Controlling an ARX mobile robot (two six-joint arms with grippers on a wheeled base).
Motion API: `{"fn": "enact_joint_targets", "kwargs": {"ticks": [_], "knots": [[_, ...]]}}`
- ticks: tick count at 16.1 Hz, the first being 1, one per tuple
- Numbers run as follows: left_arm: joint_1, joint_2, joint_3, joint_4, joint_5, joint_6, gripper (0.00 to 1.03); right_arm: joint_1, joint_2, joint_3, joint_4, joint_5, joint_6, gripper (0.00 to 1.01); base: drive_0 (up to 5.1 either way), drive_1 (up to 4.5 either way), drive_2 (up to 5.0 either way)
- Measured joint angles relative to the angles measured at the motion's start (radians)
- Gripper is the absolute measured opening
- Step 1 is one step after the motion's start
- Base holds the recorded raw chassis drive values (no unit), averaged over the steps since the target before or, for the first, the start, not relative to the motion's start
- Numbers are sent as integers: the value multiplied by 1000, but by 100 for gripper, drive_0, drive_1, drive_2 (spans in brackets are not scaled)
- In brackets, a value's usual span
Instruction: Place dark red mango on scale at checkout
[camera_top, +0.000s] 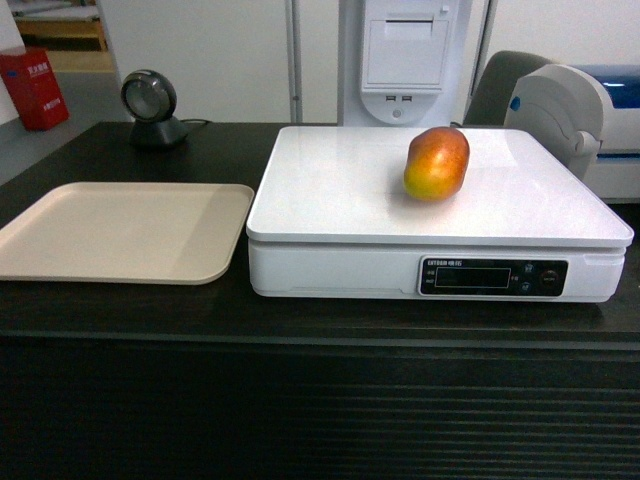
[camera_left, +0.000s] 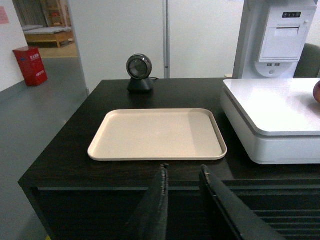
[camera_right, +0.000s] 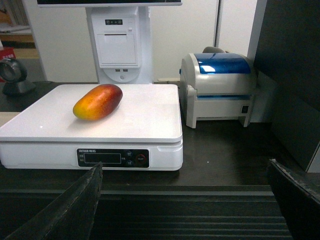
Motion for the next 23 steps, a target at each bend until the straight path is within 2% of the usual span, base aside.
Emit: {"fn": "enact_joint_targets", "kwargs": {"ticks": [6,7,8,23], "knots": [[0,0,0,0,0,0,92,0,0,0,0,0,0,98,0,0,0],[0,0,0,0,0,1,100,0,0,0,0,0,0,98,0,0,0],[0,0,0,0,0,0,97,0,0,0,0,0,0,98,0,0,0],[0,0,0,0,0,0,98,0,0,0,0,0,0,98,0,0,0]]}}
